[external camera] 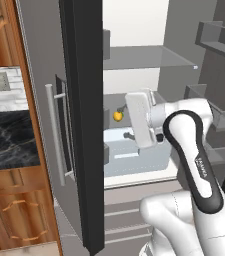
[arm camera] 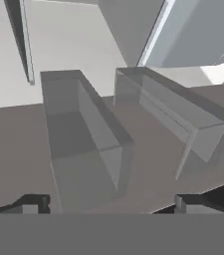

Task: Retrieve a lemon from the fridge and place it on the cutting board with the fish.

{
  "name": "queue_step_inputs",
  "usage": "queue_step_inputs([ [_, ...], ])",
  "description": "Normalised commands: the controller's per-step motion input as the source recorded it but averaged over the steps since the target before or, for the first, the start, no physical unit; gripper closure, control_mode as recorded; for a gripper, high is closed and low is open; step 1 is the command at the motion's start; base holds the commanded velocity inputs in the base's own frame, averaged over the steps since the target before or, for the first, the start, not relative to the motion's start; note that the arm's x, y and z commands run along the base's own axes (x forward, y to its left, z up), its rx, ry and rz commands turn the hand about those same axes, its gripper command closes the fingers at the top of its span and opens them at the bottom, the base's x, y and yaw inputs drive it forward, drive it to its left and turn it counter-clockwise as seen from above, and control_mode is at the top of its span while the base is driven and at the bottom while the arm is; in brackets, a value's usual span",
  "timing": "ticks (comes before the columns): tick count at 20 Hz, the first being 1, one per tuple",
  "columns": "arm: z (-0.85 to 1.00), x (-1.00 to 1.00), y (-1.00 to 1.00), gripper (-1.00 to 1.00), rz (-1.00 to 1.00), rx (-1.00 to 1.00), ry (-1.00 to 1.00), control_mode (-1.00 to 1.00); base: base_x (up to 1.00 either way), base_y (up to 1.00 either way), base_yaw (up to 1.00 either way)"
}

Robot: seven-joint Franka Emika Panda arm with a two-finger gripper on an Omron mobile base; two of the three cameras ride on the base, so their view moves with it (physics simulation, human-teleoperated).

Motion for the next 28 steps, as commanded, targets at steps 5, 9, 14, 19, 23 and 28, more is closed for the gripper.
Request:
queue_step_inputs([
  [5,0.32,-0.22,0.47,-1.00,0.02,0.00,-0.01,-1.00,0.00,0.00,0.00],
  [9,0.20,-0.52,0.76,-1.00,0.06,-0.07,0.00,-1.00,0.00,0.00,0.00],
  [14,0.11,-0.43,0.82,-1.00,0.08,-0.08,0.03,-1.00,0.00,0.00,0.00],
  [19,0.02,-0.38,0.95,-1.00,0.08,-0.06,0.03,-1.00,0.00,0.00,0.00],
  [23,0.00,-0.33,0.99,-1.00,0.08,-0.02,0.00,-1.00,0.00,0.00,0.00],
  [28,0.00,-0.03,0.66,-1.00,0.00,-0.01,0.00,-1.00,0.00,0.00,0.00],
])
